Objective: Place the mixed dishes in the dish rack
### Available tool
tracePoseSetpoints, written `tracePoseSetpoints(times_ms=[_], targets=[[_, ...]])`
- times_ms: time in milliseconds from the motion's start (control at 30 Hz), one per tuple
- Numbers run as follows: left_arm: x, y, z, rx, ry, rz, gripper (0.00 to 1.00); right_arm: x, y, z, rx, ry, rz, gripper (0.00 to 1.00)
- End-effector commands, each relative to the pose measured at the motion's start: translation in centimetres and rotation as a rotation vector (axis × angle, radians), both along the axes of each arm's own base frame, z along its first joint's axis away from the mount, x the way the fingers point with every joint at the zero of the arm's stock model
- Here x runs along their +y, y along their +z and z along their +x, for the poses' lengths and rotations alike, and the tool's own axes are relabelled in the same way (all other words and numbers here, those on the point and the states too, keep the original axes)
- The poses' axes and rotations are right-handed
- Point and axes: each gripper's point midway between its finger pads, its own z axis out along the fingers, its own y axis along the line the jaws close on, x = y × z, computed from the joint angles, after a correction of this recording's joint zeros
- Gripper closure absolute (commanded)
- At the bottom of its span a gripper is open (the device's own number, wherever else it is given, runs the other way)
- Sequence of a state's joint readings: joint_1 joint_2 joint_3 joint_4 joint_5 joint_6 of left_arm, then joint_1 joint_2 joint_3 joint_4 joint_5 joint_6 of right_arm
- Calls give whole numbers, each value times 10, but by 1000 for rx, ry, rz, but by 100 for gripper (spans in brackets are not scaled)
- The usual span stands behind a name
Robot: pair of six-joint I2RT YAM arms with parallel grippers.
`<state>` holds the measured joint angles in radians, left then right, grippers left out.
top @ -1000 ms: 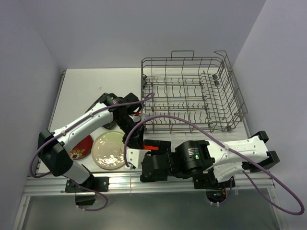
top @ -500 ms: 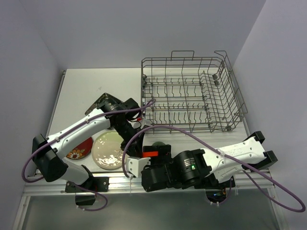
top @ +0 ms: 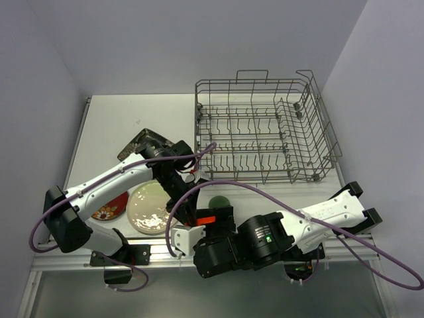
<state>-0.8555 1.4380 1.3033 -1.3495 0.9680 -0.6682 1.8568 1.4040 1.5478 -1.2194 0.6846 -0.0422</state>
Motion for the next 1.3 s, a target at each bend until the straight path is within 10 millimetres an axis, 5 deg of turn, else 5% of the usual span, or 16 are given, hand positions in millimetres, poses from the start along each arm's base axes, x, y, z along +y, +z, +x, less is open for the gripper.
tracePoseSetpoints(times_ms=[0,467,1000,1200,1267], targets=[[9,6,-11,-1,-29,-25,100,12,24,-8,31,-4,96,11],[10,5,-12,-11,-33,-26,100,23,20,-32,150,56,116,15],[8,17,-17,12,-45,-77,100,28,9,-30,125,50,120,59],[8,17,-18,21,-50,-80,100,27,2,-32,152,54,95,95],[8,17,-18,20,-52,-77,100,26,2,-33,154,53,90,98]])
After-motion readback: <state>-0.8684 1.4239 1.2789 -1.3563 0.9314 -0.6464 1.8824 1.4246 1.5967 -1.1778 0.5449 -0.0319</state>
